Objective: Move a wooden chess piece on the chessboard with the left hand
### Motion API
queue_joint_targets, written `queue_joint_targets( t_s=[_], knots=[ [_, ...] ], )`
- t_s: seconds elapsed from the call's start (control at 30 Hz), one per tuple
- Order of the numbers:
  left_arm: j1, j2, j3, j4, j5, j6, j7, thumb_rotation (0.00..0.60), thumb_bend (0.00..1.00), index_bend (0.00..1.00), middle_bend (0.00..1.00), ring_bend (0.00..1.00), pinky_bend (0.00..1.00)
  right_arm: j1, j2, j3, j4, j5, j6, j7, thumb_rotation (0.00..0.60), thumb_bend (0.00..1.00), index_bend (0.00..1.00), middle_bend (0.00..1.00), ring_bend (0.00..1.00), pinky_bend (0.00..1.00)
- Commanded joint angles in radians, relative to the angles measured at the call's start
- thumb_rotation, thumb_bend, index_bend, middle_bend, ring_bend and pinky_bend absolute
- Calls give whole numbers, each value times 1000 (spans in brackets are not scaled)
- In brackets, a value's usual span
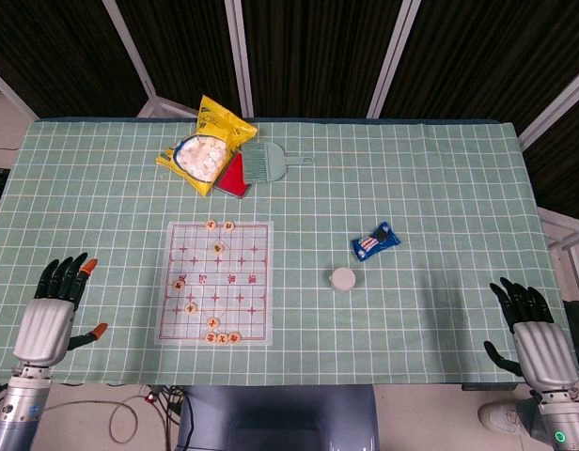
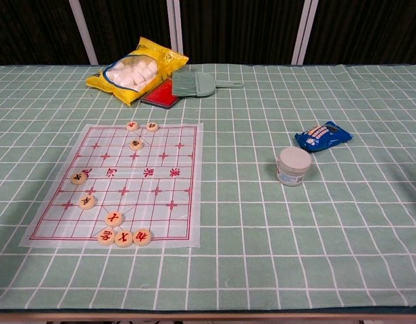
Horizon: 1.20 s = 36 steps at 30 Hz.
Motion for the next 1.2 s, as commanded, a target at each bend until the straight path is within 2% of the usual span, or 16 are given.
queue_joint_targets(
  t_s=[0.03,0.97,1.03,1.1,1.13,1.2],
  knots=[
    [0,0,0,0,0,0,0,600,23,0,0,0,0,0,0,0,0,1,0,0,600,338,0,0,0,0],
    [-3,5,-2,-9,-3,-5,10,600,23,0,0,0,1,0,2,3,1,5,0,8,600,339,0,0,0,0],
    [-5,8,-4,-12,-3,-7,21,600,23,0,0,0,24,1,2,4,2,5,0,9,600,339,0,0,0,0],
    [-13,10,-12,-10,4,-5,50,600,24,0,40,19,91,1,2,4,2,7,-2,10,600,338,0,0,0,0],
    [-17,10,-17,-7,9,-3,65,600,24,0,80,47,138,1,2,5,2,9,-2,11,600,339,0,0,0,0],
    [-27,6,-28,-5,11,-5,92,600,27,0,234,165,273,1,2,6,2,13,-4,13,600,338,0,0,0,0]
  ],
)
